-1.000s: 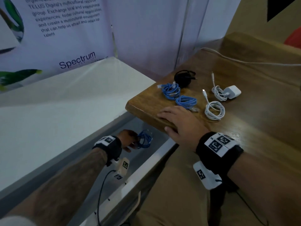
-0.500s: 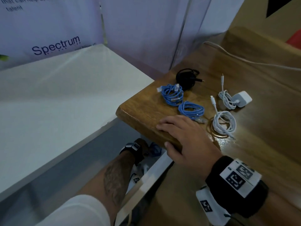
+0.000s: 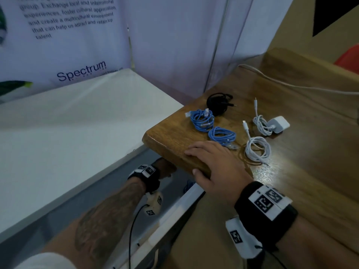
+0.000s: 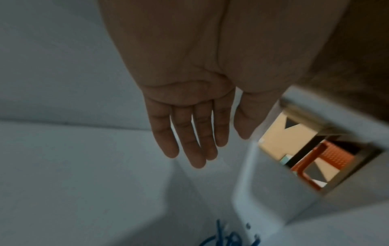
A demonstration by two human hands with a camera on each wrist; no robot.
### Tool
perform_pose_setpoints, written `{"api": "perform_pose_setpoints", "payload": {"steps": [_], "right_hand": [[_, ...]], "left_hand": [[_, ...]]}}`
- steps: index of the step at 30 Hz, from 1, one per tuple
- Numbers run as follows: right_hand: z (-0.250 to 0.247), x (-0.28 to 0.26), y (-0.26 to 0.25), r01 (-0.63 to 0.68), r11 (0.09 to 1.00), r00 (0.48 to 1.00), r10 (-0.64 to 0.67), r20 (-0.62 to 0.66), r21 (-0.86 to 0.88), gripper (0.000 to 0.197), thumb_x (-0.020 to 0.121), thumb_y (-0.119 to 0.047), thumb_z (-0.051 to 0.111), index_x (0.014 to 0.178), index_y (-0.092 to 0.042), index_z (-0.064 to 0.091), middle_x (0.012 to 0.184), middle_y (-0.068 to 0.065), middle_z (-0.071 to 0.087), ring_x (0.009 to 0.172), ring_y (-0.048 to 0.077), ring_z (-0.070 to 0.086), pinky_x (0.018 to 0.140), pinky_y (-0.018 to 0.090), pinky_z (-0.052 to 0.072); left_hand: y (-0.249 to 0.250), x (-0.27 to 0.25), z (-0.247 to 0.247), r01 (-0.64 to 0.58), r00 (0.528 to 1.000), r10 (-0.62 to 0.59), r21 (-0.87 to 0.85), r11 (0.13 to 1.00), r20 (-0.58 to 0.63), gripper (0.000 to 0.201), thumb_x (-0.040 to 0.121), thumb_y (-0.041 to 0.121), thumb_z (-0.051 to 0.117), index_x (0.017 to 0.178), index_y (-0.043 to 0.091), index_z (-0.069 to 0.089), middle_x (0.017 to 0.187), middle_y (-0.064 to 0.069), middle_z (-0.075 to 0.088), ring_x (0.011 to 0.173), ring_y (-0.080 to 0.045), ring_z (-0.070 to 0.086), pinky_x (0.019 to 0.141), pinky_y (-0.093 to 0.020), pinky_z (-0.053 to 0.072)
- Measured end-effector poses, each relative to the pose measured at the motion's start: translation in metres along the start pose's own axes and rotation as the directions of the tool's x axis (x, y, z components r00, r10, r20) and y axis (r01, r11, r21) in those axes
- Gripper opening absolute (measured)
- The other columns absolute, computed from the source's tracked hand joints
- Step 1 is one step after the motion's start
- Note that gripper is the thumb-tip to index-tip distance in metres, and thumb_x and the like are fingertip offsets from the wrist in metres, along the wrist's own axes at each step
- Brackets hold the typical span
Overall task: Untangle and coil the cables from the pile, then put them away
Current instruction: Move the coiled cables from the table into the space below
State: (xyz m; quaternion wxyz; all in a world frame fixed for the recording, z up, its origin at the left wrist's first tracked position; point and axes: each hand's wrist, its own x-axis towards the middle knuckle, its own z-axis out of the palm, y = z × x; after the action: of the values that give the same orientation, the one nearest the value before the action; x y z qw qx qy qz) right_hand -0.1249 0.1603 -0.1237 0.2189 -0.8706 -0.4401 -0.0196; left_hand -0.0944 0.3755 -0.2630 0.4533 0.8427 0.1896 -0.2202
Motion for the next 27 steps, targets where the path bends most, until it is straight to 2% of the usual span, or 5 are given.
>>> {"api": "perform_pose_setpoints", "payload": {"steps": [6,12,18,22,27], "right_hand": [[-0.009,-0.01,-0.005,-0.223,0.944,0.904,0.293,-0.31,0.242,0.045,0.091,-0.03,0.062,0.134,-0.029,0.052,0.144,-0.018,0.036,0.084,0.002,0.055,0.084,0.027,0.052],[-0.019,0.001,-0.011,-0.448,0.894,0.88,0.446,-0.164,0.026,0.043,0.092,-0.031,0.058,0.133,-0.023,0.049,0.143,-0.002,0.042,0.114,0.023,0.057,0.091,0.033,0.044],[-0.013,-0.005,-0.028,-0.151,0.979,0.981,0.165,-0.1,0.134,0.023,0.088,-0.014,0.064,0.108,-0.025,0.061,0.106,-0.012,0.056,0.087,0.004,0.047,0.078,0.023,0.037],[0.002,-0.007,-0.042,0.1,0.992,0.994,-0.102,0.032,0.076,0.017,0.085,-0.013,0.064,0.1,-0.023,0.065,0.109,-0.009,0.057,0.097,0.009,0.054,0.085,0.03,0.048],[-0.01,-0.002,-0.035,0.008,0.983,0.992,0.015,-0.126,0.186,0.018,0.091,-0.028,0.063,0.108,-0.029,0.063,0.129,-0.019,0.05,0.086,0.001,0.057,0.079,0.023,0.051]], "left_hand": [[0.014,-0.061,-0.026,-0.189,0.981,0.192,0.096,0.977,-0.033,0.015,0.094,0.021,0.057,0.098,0.011,0.066,0.091,-0.009,0.07,0.082,-0.027,0.067,0.08,-0.043,0.06],[0.02,-0.122,-0.037,-0.343,0.936,0.335,0.063,0.937,0.109,0.031,0.091,0.024,0.058,0.075,0.001,0.073,0.066,-0.011,0.072,0.059,-0.019,0.066,0.072,-0.035,0.056],[0.035,-0.159,-0.044,-0.345,0.932,0.362,-0.38,0.858,-0.028,0.052,0.09,0.051,0.055,0.094,0.002,0.072,0.084,-0.025,0.072,0.066,-0.031,0.069,0.06,-0.032,0.055],[0.027,-0.164,-0.044,-0.346,0.929,0.362,-0.511,0.787,-0.071,0.022,0.09,0.033,0.061,0.085,0.015,0.074,0.085,-0.019,0.072,0.061,-0.024,0.068,0.051,-0.029,0.054],[-0.012,-0.148,-0.051,-0.207,0.974,0.228,-0.417,0.885,0.001,0.026,0.093,0.024,0.063,0.103,0.0,0.068,0.086,-0.02,0.072,0.064,-0.024,0.068,0.057,-0.032,0.056]]}}
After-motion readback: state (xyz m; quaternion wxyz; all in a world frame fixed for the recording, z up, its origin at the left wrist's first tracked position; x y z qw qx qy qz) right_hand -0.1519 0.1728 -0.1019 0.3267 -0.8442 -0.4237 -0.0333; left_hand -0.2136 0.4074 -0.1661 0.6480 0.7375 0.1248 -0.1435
